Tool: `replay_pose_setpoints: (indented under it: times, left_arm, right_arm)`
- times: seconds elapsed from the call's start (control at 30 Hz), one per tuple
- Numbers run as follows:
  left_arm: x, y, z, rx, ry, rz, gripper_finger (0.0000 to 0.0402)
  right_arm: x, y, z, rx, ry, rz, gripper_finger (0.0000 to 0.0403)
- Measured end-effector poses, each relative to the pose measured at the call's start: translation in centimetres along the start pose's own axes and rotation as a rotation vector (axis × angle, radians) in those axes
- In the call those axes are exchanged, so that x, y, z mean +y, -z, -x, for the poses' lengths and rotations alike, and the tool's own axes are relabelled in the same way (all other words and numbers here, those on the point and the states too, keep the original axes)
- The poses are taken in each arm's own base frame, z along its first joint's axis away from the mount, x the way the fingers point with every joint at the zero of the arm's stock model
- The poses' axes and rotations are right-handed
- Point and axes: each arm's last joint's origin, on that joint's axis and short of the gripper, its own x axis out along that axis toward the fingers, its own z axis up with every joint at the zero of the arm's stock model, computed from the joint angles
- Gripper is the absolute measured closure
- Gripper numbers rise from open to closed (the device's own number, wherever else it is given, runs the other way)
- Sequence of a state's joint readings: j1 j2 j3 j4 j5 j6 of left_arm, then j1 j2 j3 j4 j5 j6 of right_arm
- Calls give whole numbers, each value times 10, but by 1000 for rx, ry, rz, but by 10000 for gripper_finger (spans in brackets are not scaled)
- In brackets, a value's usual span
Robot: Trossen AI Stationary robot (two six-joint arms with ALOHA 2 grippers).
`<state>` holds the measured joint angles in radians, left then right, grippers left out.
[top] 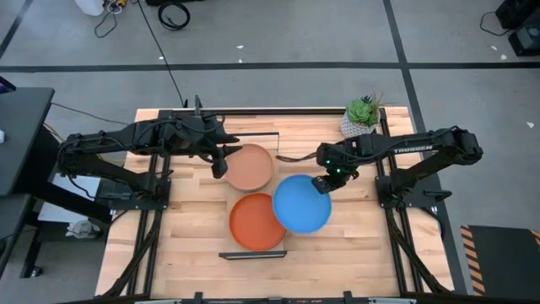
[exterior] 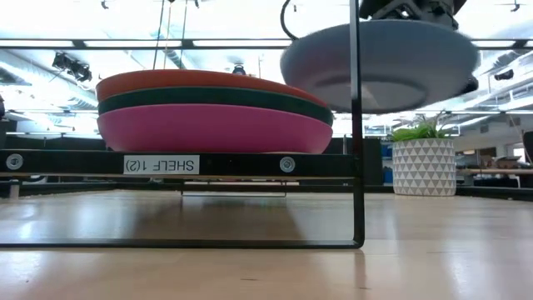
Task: Place and stack plates onto a shelf
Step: Stack the blue plate on top of the orange plate on the shelf
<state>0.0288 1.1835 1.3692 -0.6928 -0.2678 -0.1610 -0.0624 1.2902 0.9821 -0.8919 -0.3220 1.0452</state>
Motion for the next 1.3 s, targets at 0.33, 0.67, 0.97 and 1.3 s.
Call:
replay_pose_setpoints:
  times: [0.33, 0.67, 0.97, 1.3]
  left_arm:
    - [0, 2, 0, 17, -3, 5, 285]
    - [1, 2, -1, 15, -15, -19, 285]
    - [2, 2, -5, 24, -21, -36, 285]
    - [2, 2, -5, 18, -20, -46, 285]
  right_arm:
    - [19, -12, -7, -99, -150, -30, 389]
    - [27, -10, -8, -221, -158, -56, 389]
    - [39, 3, -9, -236, -166, -70, 389]
    - [88, -11, -20, -233, -28, 47, 389]
